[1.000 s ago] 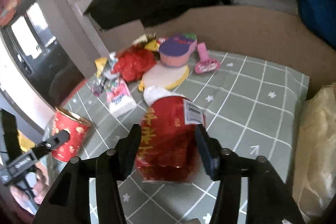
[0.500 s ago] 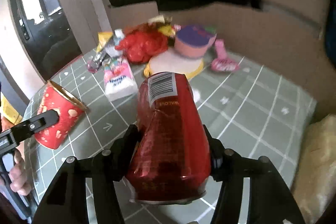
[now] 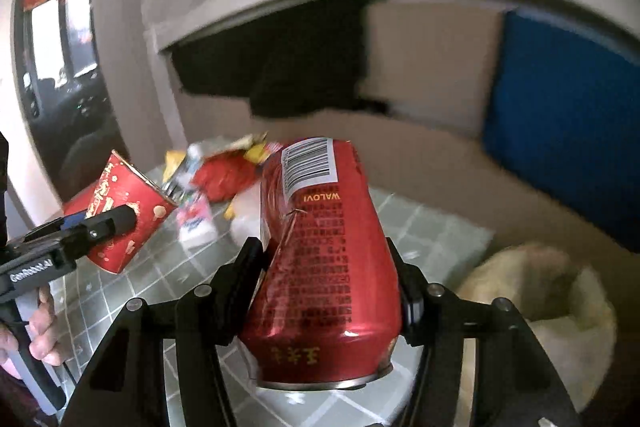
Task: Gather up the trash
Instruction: 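Carry cup and can over the bin and open both tools to drop them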
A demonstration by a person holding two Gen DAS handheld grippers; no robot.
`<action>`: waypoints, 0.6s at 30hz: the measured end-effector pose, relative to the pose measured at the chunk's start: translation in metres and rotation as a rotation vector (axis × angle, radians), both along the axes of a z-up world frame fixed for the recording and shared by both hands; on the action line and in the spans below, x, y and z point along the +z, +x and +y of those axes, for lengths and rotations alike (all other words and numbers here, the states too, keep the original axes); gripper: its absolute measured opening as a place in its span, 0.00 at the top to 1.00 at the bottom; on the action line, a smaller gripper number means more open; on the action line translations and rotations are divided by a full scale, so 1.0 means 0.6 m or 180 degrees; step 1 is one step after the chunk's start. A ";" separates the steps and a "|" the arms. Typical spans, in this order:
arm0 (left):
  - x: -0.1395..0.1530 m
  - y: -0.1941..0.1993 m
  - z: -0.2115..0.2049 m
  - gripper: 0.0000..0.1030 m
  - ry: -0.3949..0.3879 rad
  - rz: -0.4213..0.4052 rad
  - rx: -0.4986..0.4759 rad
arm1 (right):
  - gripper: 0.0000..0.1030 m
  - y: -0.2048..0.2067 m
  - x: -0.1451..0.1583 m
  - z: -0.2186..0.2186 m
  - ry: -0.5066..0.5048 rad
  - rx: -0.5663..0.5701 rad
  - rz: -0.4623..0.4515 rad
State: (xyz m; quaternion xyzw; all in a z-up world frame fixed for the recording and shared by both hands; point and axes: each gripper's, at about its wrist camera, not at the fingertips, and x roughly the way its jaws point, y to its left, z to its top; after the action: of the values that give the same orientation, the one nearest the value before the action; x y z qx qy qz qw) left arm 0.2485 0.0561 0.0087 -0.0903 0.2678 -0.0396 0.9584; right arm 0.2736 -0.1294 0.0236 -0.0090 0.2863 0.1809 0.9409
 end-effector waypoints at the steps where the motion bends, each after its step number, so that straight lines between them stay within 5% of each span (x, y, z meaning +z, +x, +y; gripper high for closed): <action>1: 0.009 0.006 -0.019 0.39 0.0017 -0.0036 -0.0057 | 0.47 -0.004 0.010 -0.018 0.0019 -0.0049 -0.0034; 11: 0.042 0.085 -0.237 0.39 -0.0012 -0.0187 -0.1021 | 0.46 -0.045 0.066 -0.243 -0.0003 -0.0982 -0.0288; 18: -0.014 0.129 -0.325 0.39 -0.0044 0.0233 -0.1363 | 0.46 -0.044 0.033 -0.314 0.0008 -0.1276 -0.0164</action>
State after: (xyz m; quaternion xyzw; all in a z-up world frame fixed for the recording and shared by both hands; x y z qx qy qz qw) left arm 0.3258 -0.1388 0.0003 -0.0394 0.3152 -0.2409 0.9171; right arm 0.2473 -0.3177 0.0432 0.0447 0.2580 -0.0099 0.9651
